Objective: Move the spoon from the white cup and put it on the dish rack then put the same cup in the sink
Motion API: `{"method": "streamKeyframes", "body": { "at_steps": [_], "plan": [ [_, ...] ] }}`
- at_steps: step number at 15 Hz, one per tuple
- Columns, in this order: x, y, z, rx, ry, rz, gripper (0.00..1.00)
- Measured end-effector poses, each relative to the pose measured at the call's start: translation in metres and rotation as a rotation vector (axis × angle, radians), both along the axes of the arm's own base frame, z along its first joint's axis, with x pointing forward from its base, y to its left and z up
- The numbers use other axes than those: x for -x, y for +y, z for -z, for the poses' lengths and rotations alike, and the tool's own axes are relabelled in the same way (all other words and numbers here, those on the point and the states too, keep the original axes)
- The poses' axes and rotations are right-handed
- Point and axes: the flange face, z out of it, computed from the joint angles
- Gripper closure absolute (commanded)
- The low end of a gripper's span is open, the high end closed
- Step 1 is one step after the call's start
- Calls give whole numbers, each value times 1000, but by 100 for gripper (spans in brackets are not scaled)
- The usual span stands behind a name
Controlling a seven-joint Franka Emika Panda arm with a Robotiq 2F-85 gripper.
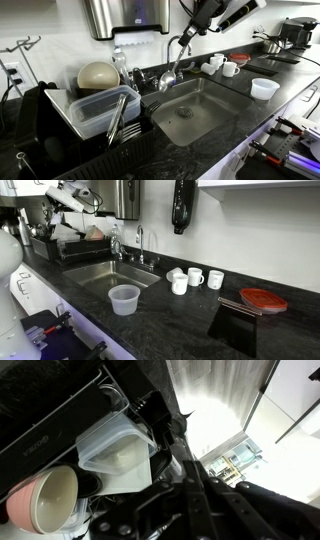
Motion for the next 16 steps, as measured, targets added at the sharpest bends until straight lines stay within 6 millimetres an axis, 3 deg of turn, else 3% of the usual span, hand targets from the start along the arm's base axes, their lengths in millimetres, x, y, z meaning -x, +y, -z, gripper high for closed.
{"method": "streamKeyframes", "body": {
  "at_steps": [8,16],
  "plan": [
    [1,1,1,3,0,-2,99],
    [7,29,0,-54,19,19,99]
  ]
}}
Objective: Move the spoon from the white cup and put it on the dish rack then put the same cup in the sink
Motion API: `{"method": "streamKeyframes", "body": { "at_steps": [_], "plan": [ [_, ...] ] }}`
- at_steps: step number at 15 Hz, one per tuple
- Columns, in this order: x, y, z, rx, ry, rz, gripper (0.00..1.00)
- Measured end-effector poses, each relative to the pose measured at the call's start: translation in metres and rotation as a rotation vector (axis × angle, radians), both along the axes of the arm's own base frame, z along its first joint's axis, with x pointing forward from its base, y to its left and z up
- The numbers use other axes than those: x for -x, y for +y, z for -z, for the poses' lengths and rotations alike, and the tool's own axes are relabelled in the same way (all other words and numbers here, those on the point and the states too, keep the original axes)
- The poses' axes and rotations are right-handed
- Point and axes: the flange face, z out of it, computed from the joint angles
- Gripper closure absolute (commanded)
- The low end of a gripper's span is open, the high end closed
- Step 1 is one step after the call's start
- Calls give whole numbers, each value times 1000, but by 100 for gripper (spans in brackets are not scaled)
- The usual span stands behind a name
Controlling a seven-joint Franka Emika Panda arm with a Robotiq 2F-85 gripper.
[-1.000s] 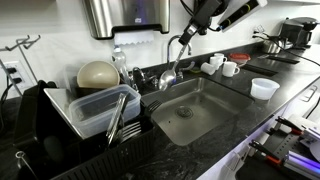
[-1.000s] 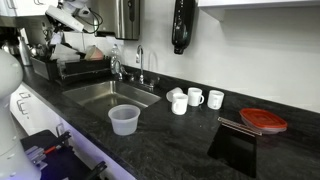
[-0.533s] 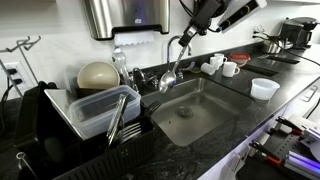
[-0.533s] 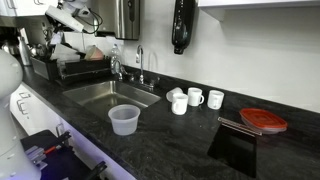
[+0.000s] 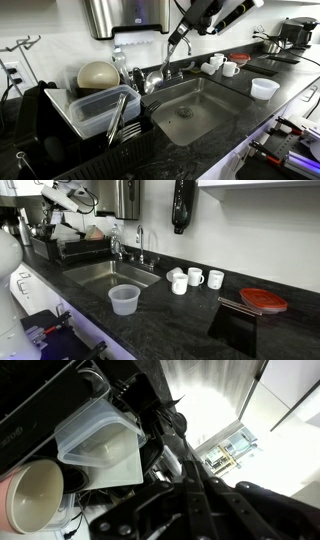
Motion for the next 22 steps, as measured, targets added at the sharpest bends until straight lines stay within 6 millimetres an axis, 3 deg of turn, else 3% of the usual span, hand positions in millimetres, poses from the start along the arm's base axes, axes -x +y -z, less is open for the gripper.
{"method": "streamKeyframes", "body": {
  "at_steps": [10,22],
  "plan": [
    [-3,19,34,-24,96,15,99],
    [-39,39,90,-2,163,13,99]
  ]
}}
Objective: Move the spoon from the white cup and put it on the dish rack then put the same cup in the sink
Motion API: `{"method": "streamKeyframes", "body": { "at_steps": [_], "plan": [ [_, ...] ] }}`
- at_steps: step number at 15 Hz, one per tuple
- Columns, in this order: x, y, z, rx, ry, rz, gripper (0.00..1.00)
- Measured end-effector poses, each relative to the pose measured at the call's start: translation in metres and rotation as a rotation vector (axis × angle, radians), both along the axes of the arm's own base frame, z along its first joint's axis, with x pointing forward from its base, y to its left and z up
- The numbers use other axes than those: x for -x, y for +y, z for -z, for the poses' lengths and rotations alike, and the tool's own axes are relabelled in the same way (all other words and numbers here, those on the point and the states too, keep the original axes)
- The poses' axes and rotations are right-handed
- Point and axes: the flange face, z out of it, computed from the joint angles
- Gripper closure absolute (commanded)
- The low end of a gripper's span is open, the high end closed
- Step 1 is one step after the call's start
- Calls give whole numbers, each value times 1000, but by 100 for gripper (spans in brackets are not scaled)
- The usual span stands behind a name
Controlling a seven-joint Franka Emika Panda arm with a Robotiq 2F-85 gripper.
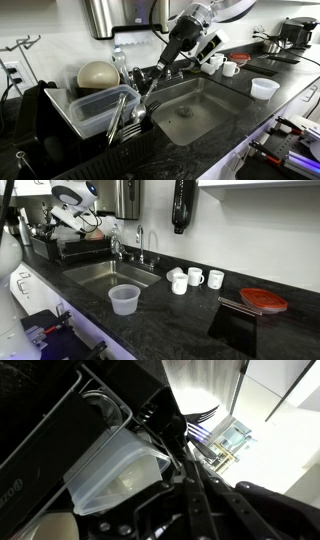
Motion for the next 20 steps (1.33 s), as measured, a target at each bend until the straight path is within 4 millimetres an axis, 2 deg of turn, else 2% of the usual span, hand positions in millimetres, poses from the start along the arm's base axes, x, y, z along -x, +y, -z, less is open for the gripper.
{"method": "streamKeyframes", "body": {
  "at_steps": [5,11,17,20],
  "plan": [
    [-8,11,17,3,24,-6,99],
    [-4,26,37,15,54,-30,99],
    [-3,33,37,28,28,-35,99],
    [-3,35,44,41,29,-46,99]
  ]
}}
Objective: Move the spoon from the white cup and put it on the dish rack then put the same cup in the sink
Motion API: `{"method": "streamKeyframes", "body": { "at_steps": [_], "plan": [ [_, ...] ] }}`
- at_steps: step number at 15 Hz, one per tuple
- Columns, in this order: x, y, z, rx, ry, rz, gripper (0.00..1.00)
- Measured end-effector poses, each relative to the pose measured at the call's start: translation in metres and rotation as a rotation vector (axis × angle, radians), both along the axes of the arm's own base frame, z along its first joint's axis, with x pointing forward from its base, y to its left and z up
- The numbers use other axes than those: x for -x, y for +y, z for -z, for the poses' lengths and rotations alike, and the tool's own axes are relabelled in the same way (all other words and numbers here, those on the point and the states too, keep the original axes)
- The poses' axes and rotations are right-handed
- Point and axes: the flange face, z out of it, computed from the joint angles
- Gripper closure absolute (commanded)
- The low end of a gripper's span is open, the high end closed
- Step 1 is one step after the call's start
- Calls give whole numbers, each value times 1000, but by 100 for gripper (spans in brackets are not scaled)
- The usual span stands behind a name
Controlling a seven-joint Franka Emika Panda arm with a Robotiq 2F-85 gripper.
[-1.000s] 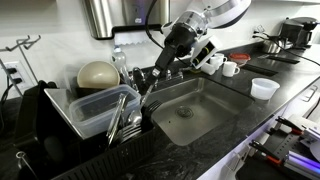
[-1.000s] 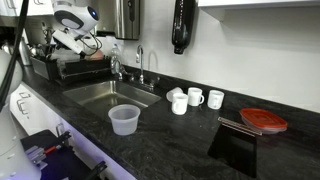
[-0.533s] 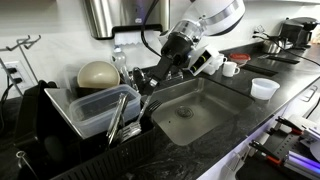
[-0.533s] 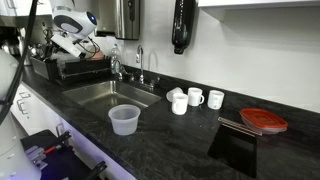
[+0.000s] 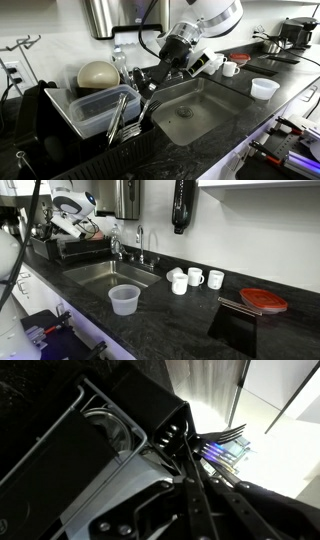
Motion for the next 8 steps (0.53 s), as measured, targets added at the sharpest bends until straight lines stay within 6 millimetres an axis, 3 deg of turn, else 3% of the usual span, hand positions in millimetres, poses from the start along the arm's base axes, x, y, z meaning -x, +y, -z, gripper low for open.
{"method": "streamKeyframes", "body": {
  "at_steps": [2,3,5,8],
  "plan": [
    [-1,2,5,11,-3,-3,94],
    [-2,3,7,14,-7,-2,71],
    [-4,7,9,15,-11,-2,68],
    [-7,12,9,8,-13,-6,47]
  ]
}}
